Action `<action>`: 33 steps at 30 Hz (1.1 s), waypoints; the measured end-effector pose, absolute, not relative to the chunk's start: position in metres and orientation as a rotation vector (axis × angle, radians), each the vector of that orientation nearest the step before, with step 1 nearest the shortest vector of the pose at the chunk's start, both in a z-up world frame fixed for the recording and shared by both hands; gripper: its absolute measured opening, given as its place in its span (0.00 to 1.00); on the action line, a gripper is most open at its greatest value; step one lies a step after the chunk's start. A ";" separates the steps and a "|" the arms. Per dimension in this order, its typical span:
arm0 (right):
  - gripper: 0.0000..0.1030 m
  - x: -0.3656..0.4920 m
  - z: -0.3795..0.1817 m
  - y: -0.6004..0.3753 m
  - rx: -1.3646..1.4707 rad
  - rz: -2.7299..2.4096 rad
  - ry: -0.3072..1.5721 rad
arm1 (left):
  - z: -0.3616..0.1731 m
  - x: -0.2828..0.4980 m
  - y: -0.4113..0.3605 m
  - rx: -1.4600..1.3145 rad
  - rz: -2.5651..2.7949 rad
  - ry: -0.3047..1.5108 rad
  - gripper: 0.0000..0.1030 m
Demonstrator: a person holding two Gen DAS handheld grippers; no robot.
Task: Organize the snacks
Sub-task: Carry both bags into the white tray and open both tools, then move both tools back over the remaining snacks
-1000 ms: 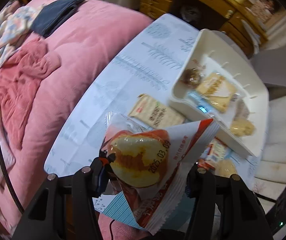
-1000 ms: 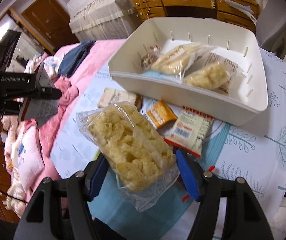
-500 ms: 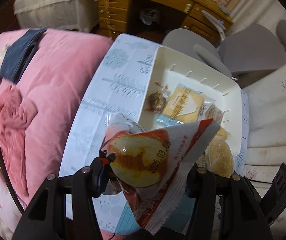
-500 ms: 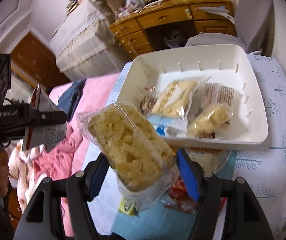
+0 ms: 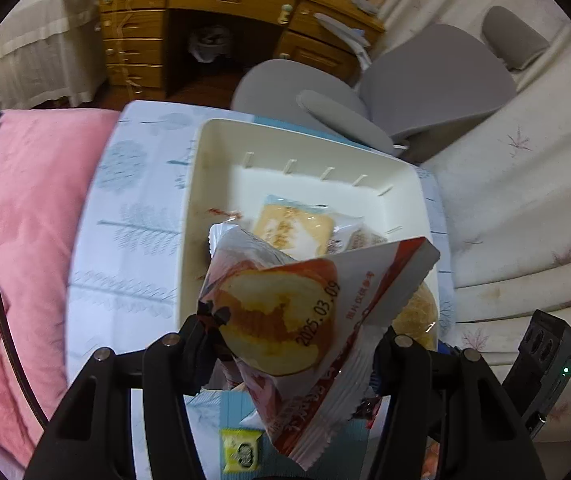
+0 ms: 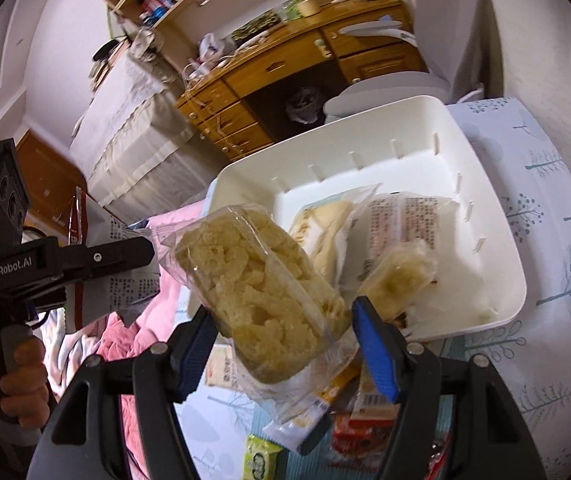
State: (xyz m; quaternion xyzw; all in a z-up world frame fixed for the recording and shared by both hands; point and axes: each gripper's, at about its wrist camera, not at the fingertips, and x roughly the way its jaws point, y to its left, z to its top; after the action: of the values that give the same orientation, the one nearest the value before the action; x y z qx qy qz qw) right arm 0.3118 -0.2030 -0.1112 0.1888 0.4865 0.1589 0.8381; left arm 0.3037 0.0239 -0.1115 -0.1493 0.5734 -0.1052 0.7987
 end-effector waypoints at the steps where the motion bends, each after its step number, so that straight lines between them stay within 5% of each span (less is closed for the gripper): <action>1: 0.66 0.314 -0.113 -0.206 0.403 0.325 1.029 | -0.115 0.307 0.020 -0.321 -0.245 1.229 0.55; 9: 0.66 0.325 -0.135 -0.226 0.445 0.250 1.085 | -0.142 0.325 0.000 -0.306 -0.290 1.253 0.56; 22: 0.69 0.326 -0.138 -0.227 0.460 0.163 1.153 | -0.139 0.317 0.016 -0.361 -0.299 1.262 0.85; 33: 0.79 0.291 -0.110 -0.223 0.497 0.099 1.079 | -0.118 0.283 0.032 -0.332 -0.356 1.230 0.85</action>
State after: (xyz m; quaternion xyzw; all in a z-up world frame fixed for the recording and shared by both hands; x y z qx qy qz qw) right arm 0.2906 -0.2232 -0.1097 0.2339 0.5082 0.0466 0.8276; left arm 0.2828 0.0318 -0.1177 -0.1542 0.5711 -0.1654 0.7891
